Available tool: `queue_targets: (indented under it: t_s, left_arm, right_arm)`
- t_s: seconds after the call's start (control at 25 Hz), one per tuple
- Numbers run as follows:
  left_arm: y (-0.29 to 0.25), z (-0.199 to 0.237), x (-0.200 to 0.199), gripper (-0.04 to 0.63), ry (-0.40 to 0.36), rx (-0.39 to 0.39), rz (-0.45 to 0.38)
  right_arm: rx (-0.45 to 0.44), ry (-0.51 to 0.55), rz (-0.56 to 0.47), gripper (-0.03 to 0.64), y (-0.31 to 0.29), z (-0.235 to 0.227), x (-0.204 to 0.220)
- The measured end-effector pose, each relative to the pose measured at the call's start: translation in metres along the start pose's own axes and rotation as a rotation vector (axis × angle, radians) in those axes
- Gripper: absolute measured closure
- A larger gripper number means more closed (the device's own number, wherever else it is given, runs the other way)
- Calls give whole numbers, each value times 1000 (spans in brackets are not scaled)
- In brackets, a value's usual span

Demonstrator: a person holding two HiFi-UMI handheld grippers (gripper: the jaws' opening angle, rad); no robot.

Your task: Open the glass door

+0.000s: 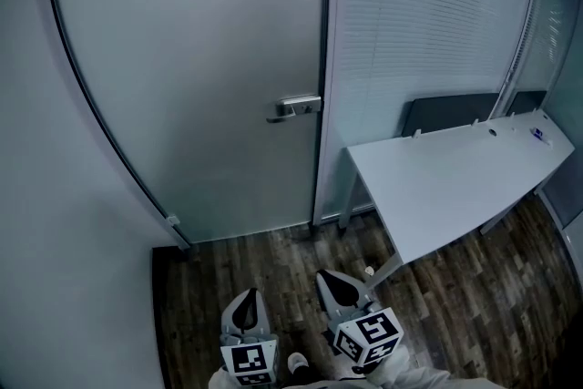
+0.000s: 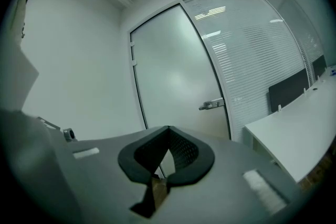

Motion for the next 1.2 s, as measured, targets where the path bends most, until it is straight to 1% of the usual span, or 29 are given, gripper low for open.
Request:
queue_targets:
  t_s: [0.2,0.44,0.6,0.72,0.88,1.04,1.2]
  left_arm:
    - [-14,9,1,593,15,32,1]
    - [-32,10,-9,592,5,56,-12]
    - [-47,9,-15,592,-8,60,-13]
    - [-63,14,-22,593,-14,48,-19]
    - [-94,18,-41,592,-23,47,-9]
    - [-142,23,-57,592,-44,36,-3]
    - [-183,27,-82,592,-51,28,2]
  right_arm:
    - [37,-12,16,612,-11,-3,3]
    - [73,-17,3,613,-17,-18,-5]
    - [77,-23,-9,612,-27,-30,-11]
    - [65,-27,-17,613,-44,-39,-18]
    - [45,-36,-22,612,-76,-57,-32]
    - [38,-47,-32,613,-112,-90,-52]
    - [37,-52,-38,612,-140,-120,-77]
Point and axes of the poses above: the fingertips, and each gripper's own axes: y backward along the fingers, z to its left, x out of its underside, the point moved 5 cm from there along y, backward along the fingers, and after that the axes turned 12 degrees about z, right-handed, at the moved point
